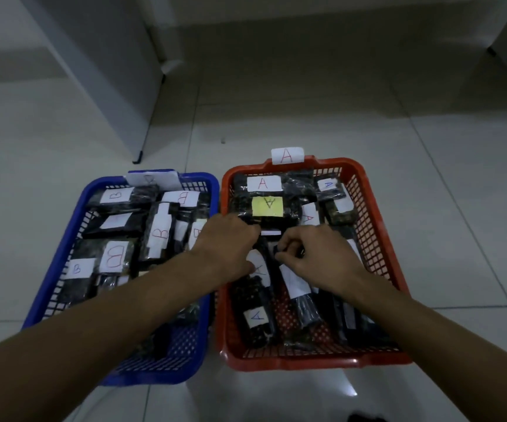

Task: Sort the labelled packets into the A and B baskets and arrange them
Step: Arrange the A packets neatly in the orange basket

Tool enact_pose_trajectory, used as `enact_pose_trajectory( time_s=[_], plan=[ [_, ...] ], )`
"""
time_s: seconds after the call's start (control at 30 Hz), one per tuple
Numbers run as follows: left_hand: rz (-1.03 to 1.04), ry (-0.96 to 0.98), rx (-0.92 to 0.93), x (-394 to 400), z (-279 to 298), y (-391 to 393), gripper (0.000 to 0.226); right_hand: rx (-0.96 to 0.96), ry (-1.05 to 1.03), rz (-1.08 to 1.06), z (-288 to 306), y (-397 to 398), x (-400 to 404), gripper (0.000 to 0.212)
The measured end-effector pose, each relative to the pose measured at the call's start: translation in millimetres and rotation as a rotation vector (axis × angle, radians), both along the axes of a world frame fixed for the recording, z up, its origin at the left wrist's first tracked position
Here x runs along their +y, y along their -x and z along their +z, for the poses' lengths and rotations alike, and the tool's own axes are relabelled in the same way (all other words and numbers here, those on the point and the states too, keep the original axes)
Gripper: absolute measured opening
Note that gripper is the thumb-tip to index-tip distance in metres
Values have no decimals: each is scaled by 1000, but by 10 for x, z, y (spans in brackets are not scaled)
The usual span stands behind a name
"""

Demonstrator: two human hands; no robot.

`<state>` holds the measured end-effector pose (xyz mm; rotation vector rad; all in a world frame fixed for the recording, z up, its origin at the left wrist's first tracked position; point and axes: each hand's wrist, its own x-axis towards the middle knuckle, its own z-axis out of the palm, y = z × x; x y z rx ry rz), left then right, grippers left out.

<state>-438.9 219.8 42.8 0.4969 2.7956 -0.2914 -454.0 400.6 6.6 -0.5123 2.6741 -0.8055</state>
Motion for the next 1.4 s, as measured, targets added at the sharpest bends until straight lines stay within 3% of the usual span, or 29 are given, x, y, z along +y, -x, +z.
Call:
enact_pose_trajectory(
  time_s=[0.1,0.23,0.37,0.5,0.6,0.77,0.83,0.9,0.97,1.03,1.2,1.3,1.4],
  plan=[
    [43,-24,-86,-93,-28,-61,61,-27,44,2,-20,-40,6,18],
    [106,-230,-160,-144,54,-95,47,-84,172,31,-5,-59,26,23],
    [144,-424,-36,-150,290,57,40,-312,404,72,180,-63,109,50],
    [160,-525,179,27,427,219,40,-197,495,-5,323,-78,218,87],
    [166,-680,210,309,411,313,37,18,351,15,358,-61,372,113],
    [172,-906,16,680,273,390,30,147,7,-118,337,-106,661,109],
    [121,-862,11,693,196,387,25,114,-95,-192,320,-76,703,102],
    [9,-745,-107,621,141,365,23,97,-138,-225,305,-27,692,86],
    [-130,-577,-274,484,71,320,30,106,-248,-208,296,22,644,67],
    [-265,-387,-310,359,-37,264,42,111,-342,-210,298,44,604,59],
    [-499,-200,-209,315,-197,188,57,125,-347,-108,274,45,586,69],
    [-584,-193,-81,335,-262,168,48,112,-418,-126,251,50,608,77],
    [-649,-238,4,322,-282,179,40,129,-423,-172,235,55,616,72]
  ],
)
